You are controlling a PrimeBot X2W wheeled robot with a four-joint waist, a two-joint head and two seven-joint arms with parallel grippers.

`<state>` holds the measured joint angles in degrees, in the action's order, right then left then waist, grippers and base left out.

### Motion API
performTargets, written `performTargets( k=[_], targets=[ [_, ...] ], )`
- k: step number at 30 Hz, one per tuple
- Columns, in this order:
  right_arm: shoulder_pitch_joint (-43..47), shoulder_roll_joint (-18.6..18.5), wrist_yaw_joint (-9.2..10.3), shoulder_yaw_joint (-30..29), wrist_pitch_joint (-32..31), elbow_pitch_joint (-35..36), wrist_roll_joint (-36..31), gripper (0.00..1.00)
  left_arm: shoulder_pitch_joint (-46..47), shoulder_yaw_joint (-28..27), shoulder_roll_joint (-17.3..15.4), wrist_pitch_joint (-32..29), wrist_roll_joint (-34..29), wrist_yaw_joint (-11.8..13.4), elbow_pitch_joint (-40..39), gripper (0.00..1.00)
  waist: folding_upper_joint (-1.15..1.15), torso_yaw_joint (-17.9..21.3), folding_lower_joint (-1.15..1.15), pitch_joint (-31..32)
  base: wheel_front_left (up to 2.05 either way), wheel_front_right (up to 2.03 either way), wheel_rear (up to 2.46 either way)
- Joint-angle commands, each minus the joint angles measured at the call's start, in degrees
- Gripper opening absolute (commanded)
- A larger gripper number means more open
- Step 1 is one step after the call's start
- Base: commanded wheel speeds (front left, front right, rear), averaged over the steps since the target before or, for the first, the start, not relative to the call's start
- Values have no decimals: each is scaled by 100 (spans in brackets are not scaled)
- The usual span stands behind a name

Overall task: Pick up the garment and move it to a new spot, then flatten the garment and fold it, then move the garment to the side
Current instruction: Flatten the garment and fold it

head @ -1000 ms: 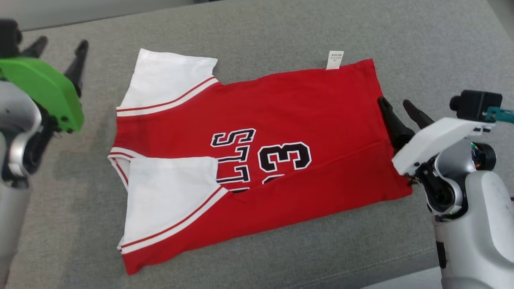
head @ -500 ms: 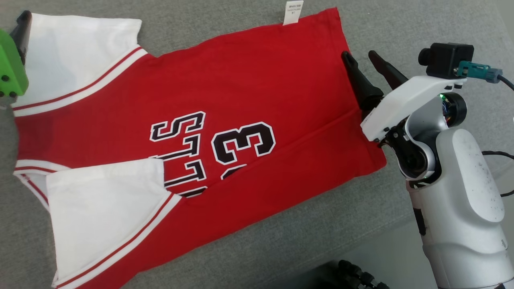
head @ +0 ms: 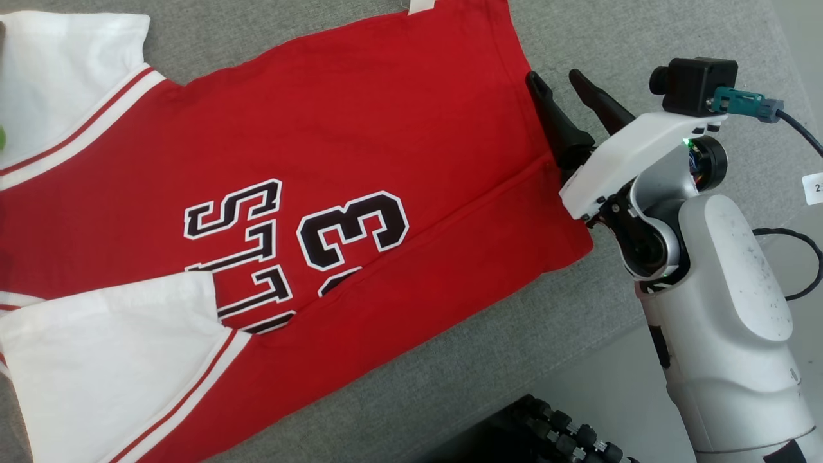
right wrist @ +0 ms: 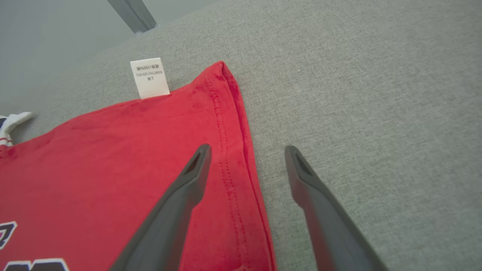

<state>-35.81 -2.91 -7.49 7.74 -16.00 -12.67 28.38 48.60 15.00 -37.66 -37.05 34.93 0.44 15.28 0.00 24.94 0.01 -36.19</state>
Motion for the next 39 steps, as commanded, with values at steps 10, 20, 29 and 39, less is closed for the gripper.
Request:
performTargets(
  k=[10, 20, 29, 39],
  targets=[
    [-417, -199, 1, -25, -137, -203, -307, 100, -96, 203, 206, 233, -27, -114, -134, 0, 0, -347, -1, 330, 0, 0, 0],
    [-1290, -992, 1, 383, -750, -976, -717, 100, 22, 351, 777, 834, 114, -246, -462, 0, 0, -1136, -1, 658, 0, 0, 0],
    [-1941, -1396, 1, 956, -1056, -2059, -708, 100, 69, 603, 1200, 1195, 152, -383, -775, 0, 0, -1743, -1, 671, 0, 0, 0],
    [-2393, -1701, 1, 1406, -1065, -3056, -661, 31, 75, 785, 1405, 1327, 202, -445, -832, 0, 0, -1980, -1, 737, 0, 0, 0]
  ],
)
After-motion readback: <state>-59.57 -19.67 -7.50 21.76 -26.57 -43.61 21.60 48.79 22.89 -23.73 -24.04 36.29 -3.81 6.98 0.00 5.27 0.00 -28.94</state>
